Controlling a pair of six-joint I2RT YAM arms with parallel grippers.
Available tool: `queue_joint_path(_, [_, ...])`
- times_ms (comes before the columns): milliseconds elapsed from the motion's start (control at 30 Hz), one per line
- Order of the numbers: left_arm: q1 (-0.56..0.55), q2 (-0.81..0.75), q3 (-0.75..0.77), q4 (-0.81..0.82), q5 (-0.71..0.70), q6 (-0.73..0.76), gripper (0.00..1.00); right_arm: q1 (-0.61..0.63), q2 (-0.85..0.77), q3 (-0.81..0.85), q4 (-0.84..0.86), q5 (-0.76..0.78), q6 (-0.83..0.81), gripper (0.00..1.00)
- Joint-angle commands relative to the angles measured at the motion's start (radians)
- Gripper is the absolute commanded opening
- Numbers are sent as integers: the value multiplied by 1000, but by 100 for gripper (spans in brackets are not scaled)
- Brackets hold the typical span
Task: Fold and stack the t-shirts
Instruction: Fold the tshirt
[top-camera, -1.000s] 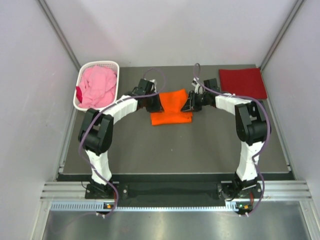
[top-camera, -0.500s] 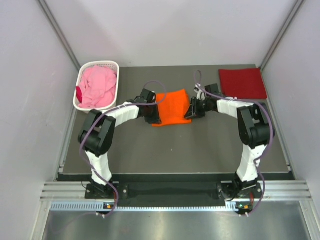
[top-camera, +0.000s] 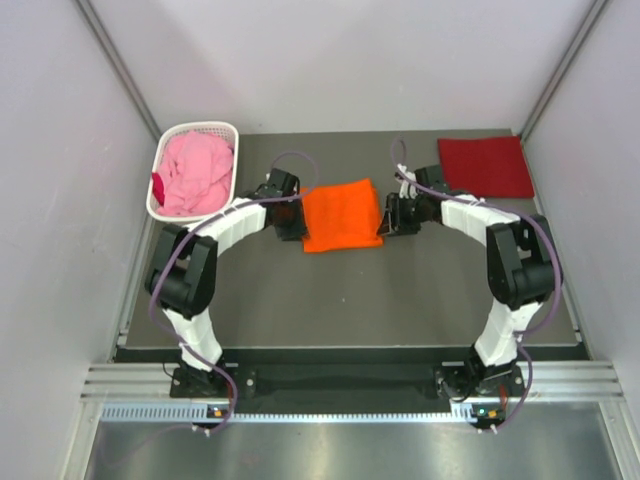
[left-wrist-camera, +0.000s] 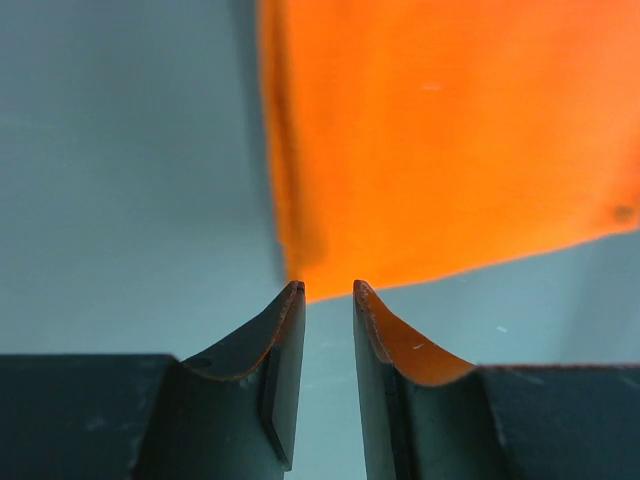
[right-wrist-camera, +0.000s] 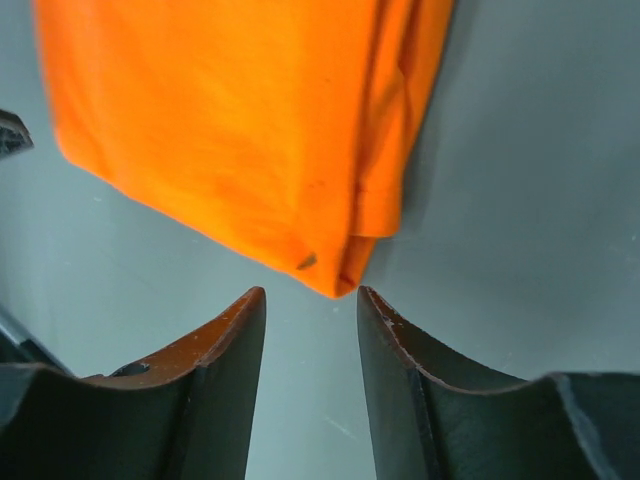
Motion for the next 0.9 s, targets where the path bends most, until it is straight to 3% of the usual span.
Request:
queue_joint_path(0, [9,56,3,-23,-17,14,31,7,58,32,-12,13,-51,42])
queue_joint_path(300, [14,80,-36,17,-11,31,28,7,99,-23,90,-26,-22,35])
queue_joint_path(367, [16,77,-43,25,-7,32,19,9,103,-35,102,-41,-11,32])
queue_joint_path(467, [16,76,-39,12,-3,35,0,9,89,-57,110,-43,-5,11])
queue_joint_path(500, [16,71,-43,11,9,32,0,9,80,-68,108,-38,0,1])
queue_joint_path(867, [-20,-157,-210,-77,13,-64,0,49,-229,-405,127,49,83,1])
